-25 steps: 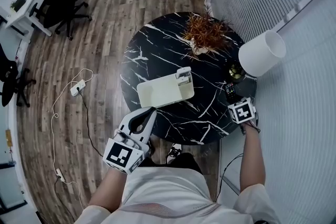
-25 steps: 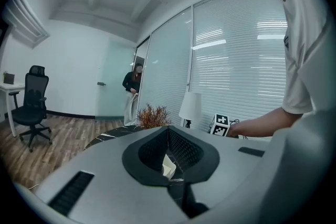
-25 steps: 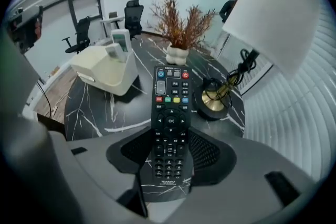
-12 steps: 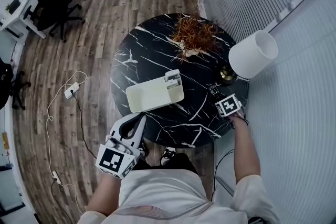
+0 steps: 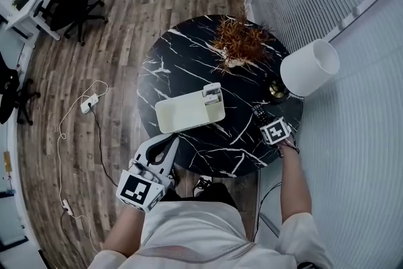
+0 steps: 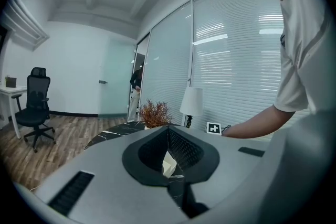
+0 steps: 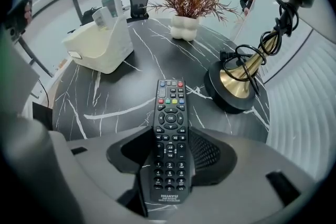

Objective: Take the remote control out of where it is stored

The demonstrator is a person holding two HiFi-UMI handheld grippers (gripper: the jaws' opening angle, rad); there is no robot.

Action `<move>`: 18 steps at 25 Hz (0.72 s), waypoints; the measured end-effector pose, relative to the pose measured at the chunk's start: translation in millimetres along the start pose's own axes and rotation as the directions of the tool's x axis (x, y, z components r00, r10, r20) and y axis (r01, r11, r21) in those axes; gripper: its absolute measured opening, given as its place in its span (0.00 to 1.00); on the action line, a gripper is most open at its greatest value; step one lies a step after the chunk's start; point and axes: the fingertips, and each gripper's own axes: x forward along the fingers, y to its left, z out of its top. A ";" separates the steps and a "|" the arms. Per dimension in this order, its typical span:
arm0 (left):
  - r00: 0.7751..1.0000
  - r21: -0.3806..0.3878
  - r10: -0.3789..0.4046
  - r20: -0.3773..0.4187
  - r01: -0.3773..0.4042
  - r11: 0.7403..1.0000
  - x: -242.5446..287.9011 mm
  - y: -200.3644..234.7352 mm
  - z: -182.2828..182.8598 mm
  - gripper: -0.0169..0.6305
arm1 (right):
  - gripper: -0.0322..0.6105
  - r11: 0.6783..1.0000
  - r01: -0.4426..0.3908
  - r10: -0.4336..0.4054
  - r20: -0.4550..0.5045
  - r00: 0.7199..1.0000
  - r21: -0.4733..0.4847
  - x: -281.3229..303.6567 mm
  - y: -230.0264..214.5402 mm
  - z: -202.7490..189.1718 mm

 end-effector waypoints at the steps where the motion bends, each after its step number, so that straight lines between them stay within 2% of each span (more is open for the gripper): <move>1: 1.000 -0.001 -0.002 0.000 0.002 1.000 -1.0 -0.1 0.2 0.04 | 0.40 1.000 0.002 -0.002 0.003 1.000 -0.007 -1.0 0.2 0.5; 6: 1.000 0.002 -0.013 0.011 0.013 1.000 -5.4 0.6 8.2 0.04 | 0.40 0.999 0.029 -0.032 0.107 0.994 0.025 -27.1 -5.5 17.8; 8: 1.000 0.008 -0.014 0.020 0.014 1.000 -6.6 1.8 13.5 0.04 | 0.40 0.997 0.041 -0.053 0.190 0.980 0.067 -50.7 -7.0 30.6; 10: 0.999 0.012 -0.014 0.028 0.014 1.000 -7.3 3.4 18.5 0.04 | 0.40 0.991 0.019 -0.058 0.296 0.953 0.132 -82.2 -2.9 45.6; 12: 0.999 0.016 -0.017 0.041 0.017 1.000 -7.8 4.8 24.9 0.04 | 0.38 0.974 -0.058 -0.041 0.424 0.905 0.219 -117.2 7.2 60.9; 14: 0.998 0.022 -0.023 0.056 0.022 1.000 -9.2 6.0 32.1 0.04 | 0.31 0.950 -0.127 -0.049 0.538 0.841 0.285 -152.2 18.6 72.2; 16: 0.997 0.029 -0.031 0.072 0.029 0.999 -11.2 6.9 38.9 0.04 | 0.23 0.941 -0.126 -0.097 0.609 0.787 0.313 -183.6 29.6 78.0; 18: 0.995 0.038 -0.034 0.094 0.031 0.999 -13.8 8.6 46.5 0.04 | 0.15 0.943 -0.073 -0.169 0.656 0.736 0.325 -211.8 41.7 82.9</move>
